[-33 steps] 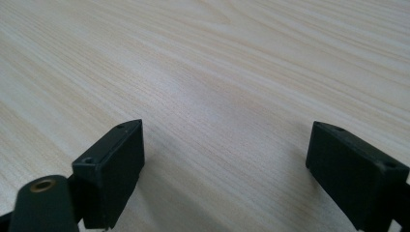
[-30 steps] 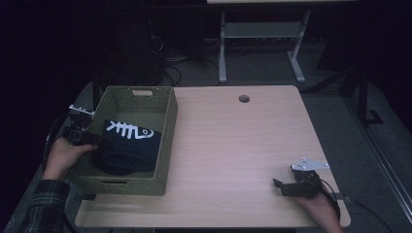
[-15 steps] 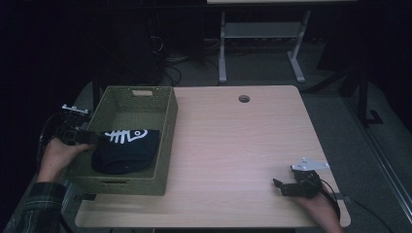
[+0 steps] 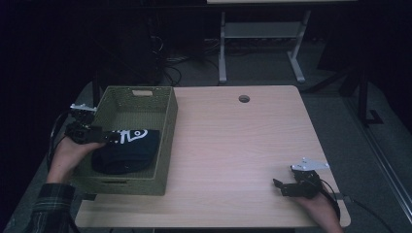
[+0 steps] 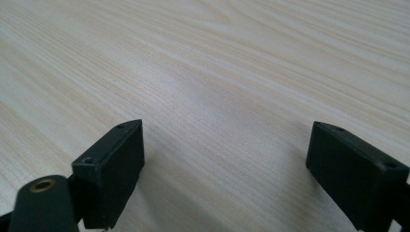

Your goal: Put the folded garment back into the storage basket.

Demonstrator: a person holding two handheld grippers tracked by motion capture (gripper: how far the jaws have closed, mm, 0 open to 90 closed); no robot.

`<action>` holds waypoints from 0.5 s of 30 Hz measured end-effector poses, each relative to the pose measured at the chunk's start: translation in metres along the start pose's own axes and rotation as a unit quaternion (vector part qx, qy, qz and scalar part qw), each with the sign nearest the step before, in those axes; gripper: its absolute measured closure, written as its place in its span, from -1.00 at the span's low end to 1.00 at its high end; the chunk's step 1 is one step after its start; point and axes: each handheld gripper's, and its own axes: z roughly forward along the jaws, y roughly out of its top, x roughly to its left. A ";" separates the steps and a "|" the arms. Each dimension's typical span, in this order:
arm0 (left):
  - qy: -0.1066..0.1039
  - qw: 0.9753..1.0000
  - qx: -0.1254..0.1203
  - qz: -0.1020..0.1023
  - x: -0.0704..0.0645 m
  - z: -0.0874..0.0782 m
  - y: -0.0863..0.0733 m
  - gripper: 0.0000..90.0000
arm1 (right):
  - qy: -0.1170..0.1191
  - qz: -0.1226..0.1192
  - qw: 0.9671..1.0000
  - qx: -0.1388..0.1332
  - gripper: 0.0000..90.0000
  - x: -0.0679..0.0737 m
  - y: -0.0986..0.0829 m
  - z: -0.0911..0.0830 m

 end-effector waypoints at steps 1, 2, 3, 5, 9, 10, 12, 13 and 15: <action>-0.002 1.000 -0.003 0.002 -0.003 0.000 0.001 -0.70 | 0.000 0.000 1.000 0.000 -0.71 0.000 0.000 0.000; -0.003 1.000 -0.007 0.004 -0.006 0.000 0.003 -0.71 | 0.000 0.001 1.000 0.001 -0.71 0.000 0.000 0.000; -0.006 1.000 -0.010 0.005 -0.009 0.000 0.004 -0.71 | 0.000 0.002 1.000 0.001 -0.71 0.000 0.000 0.000; -0.009 1.000 -0.013 0.010 -0.015 0.001 0.006 -0.71 | 0.000 0.001 1.000 0.000 -0.71 0.000 0.000 0.000; -0.012 1.000 -0.015 0.023 -0.030 0.004 0.009 -0.69 | 0.000 0.000 1.000 -0.001 -0.71 0.000 0.000 0.000; -0.016 0.999 -0.017 0.026 -0.034 0.004 0.010 -0.69 | 0.000 -0.001 1.000 0.000 -0.71 0.000 0.000 0.000; -0.024 0.999 -0.021 0.031 -0.040 0.005 0.011 -0.69 | 0.000 -0.001 1.000 -0.001 -0.71 0.000 0.000 0.000; -0.028 0.999 -0.022 0.035 -0.044 0.006 0.012 -0.69 | 0.000 -0.001 1.000 -0.001 -0.71 0.000 0.000 0.000; -0.032 0.998 -0.026 0.041 -0.051 0.008 0.013 -0.69 | 0.000 -0.001 1.000 0.000 -0.71 0.000 0.000 0.000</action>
